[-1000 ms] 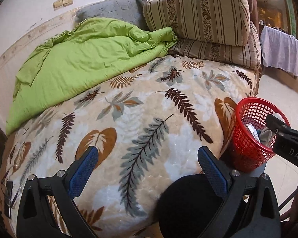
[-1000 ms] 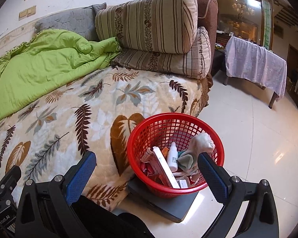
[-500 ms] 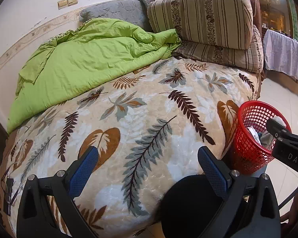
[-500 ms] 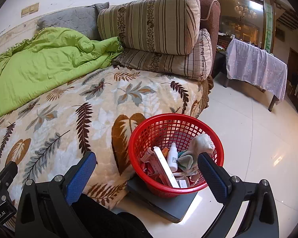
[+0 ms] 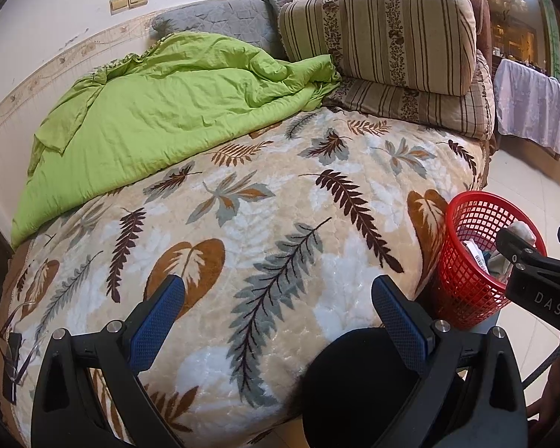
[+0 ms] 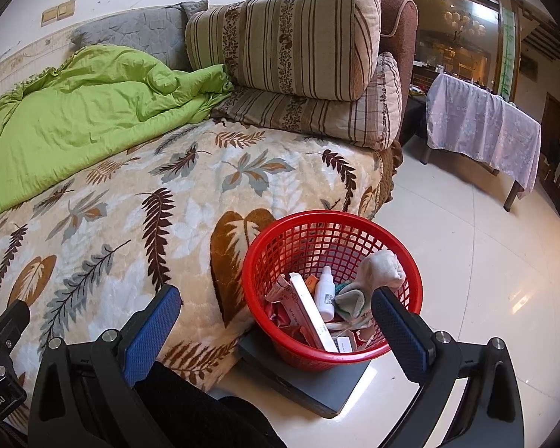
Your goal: Collect trash
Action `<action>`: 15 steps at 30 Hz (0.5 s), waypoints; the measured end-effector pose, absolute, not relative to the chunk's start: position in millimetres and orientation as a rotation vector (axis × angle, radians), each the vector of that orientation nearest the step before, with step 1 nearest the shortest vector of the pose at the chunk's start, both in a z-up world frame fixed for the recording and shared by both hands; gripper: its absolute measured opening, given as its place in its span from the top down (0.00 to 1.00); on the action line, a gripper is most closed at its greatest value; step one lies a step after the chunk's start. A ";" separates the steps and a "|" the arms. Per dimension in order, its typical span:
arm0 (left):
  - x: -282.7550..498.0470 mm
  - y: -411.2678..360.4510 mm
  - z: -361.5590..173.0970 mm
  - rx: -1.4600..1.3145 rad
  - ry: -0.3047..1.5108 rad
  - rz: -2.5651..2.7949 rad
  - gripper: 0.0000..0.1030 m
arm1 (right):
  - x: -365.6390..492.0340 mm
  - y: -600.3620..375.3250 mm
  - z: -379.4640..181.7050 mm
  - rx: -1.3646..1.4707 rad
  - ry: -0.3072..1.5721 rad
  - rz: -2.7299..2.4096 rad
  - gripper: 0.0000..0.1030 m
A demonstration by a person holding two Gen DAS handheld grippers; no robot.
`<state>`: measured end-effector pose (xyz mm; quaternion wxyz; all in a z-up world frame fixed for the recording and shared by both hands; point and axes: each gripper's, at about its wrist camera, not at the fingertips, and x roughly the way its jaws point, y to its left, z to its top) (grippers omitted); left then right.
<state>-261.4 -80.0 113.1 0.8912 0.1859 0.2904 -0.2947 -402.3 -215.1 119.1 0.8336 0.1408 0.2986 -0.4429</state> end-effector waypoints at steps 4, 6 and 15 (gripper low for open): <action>-261.3 -79.7 113.0 0.382 0.604 -0.610 0.03 | -402.2 -214.9 119.3 0.299 0.632 -0.939 0.00; -261.0 -79.7 112.9 0.382 0.606 -0.611 0.03 | -402.4 -214.7 119.1 0.299 0.631 -0.940 0.00; -261.9 -79.6 113.0 0.379 0.607 -0.609 0.03 | -402.4 -215.6 119.5 0.299 0.633 -0.939 0.00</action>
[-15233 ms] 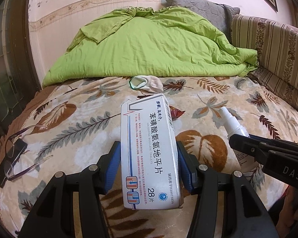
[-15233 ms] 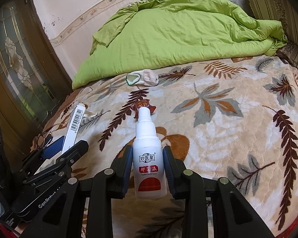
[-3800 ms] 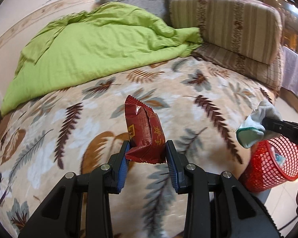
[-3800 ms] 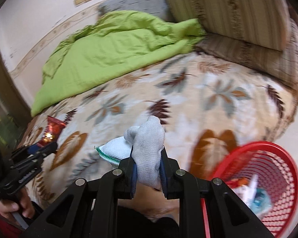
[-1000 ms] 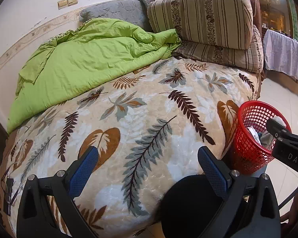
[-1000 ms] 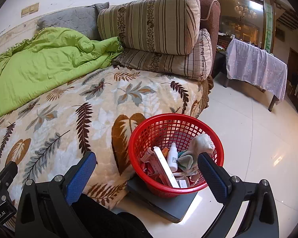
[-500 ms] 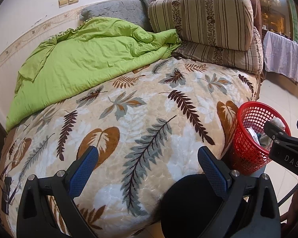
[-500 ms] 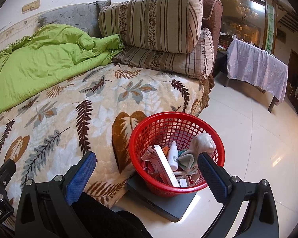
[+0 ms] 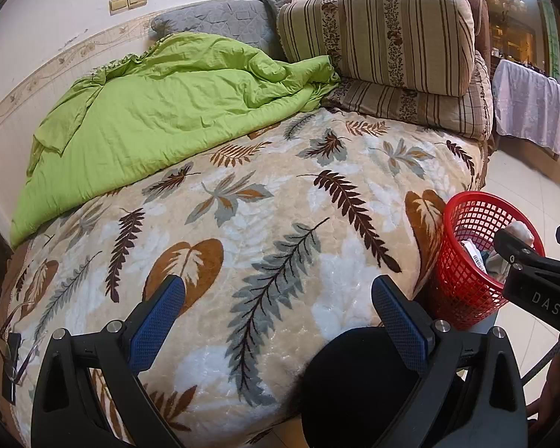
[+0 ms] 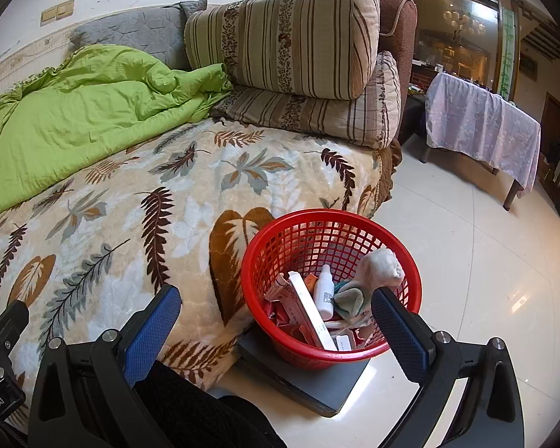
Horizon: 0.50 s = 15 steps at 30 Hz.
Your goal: Collect trash
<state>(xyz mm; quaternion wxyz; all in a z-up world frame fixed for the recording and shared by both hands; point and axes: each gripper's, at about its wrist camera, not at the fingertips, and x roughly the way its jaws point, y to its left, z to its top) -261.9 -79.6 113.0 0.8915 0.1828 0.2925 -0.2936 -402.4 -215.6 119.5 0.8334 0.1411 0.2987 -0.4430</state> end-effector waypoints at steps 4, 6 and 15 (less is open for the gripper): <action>-262.4 -79.5 113.1 0.379 0.606 -0.610 0.03 | -402.4 -215.7 119.6 0.299 0.633 -0.939 0.00; -262.5 -79.8 112.9 0.380 0.606 -0.607 0.03 | -402.4 -215.8 119.7 0.299 0.634 -0.939 0.00; -263.2 -80.1 112.9 0.377 0.607 -0.607 0.03 | -403.5 -216.4 117.6 0.301 0.634 -0.939 0.00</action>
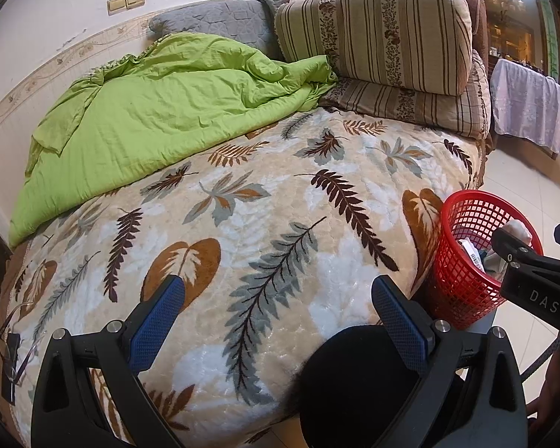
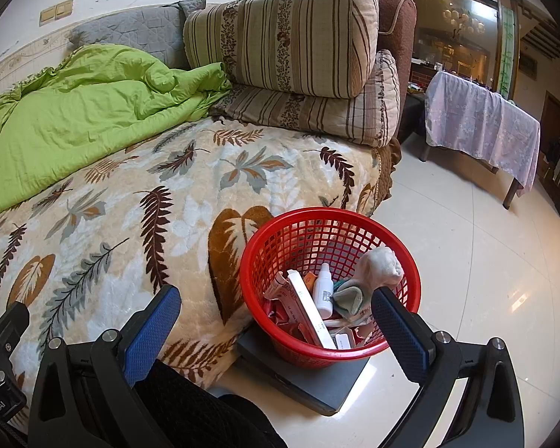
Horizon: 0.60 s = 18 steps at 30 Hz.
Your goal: Collect trash
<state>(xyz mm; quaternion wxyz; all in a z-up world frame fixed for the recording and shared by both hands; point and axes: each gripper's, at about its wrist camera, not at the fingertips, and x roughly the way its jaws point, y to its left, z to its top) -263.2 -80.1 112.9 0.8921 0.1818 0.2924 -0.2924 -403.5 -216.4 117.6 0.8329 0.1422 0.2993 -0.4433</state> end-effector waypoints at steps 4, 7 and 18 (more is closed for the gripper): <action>-263.3 -80.0 112.7 0.377 0.608 -0.607 0.03 | -403.2 -216.8 118.2 0.301 0.635 -0.939 0.00; -263.6 -80.2 112.7 0.378 0.607 -0.606 0.03 | -403.3 -217.0 118.2 0.301 0.636 -0.939 0.00; -263.8 -79.5 112.8 0.376 0.607 -0.606 0.03 | -404.8 -216.9 116.6 0.302 0.634 -0.939 0.00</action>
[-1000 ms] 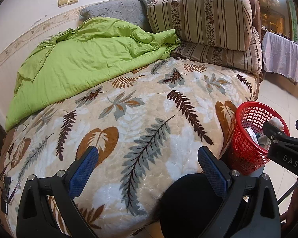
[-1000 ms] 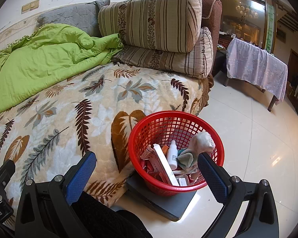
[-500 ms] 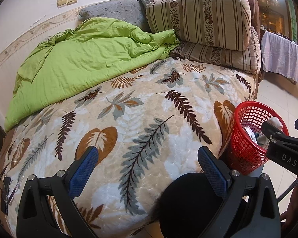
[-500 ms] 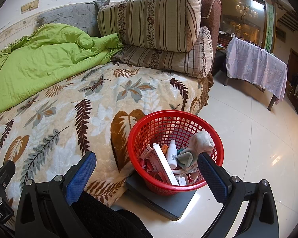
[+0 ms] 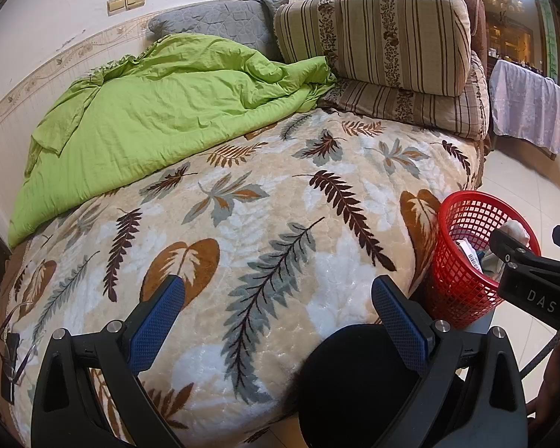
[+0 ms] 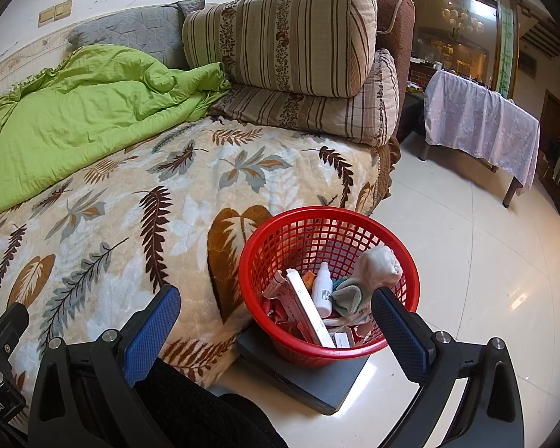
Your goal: Collect trash
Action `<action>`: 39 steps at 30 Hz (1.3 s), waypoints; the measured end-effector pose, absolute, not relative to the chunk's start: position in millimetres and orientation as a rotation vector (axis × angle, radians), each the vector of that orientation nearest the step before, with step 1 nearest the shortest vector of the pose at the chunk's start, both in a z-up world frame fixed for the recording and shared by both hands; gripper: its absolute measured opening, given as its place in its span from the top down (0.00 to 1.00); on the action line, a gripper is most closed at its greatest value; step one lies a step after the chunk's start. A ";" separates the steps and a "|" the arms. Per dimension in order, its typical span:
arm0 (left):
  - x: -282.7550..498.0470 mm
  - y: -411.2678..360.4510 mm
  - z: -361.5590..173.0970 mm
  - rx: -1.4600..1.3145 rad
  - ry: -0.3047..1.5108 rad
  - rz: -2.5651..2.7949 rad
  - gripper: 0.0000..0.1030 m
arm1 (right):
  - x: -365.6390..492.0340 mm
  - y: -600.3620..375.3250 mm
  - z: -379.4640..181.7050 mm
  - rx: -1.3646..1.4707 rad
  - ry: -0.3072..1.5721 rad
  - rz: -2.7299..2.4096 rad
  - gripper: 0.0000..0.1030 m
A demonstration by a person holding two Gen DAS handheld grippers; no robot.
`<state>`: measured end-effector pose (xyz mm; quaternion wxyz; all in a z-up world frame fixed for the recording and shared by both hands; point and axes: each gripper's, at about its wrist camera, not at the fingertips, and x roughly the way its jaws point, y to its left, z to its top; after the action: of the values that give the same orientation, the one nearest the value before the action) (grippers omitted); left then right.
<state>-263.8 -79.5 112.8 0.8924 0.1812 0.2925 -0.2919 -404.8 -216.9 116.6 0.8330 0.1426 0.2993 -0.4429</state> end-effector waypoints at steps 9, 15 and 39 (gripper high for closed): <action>-264.2 -79.2 113.0 0.374 0.607 -0.605 0.03 | -404.0 -217.7 117.8 0.302 0.635 -0.939 0.00; -251.8 -72.4 114.2 0.323 0.645 -0.601 0.03 | -397.6 -215.8 116.2 0.296 0.631 -0.869 0.00; -45.2 53.7 4.3 0.072 0.940 -0.026 0.00 | -30.1 -144.7 17.4 0.085 0.967 -0.315 0.00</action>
<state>-45.2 53.7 4.3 0.8909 0.0346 0.4527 -0.0125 -30.1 -144.7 17.4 0.8727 0.0407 0.4627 -0.1505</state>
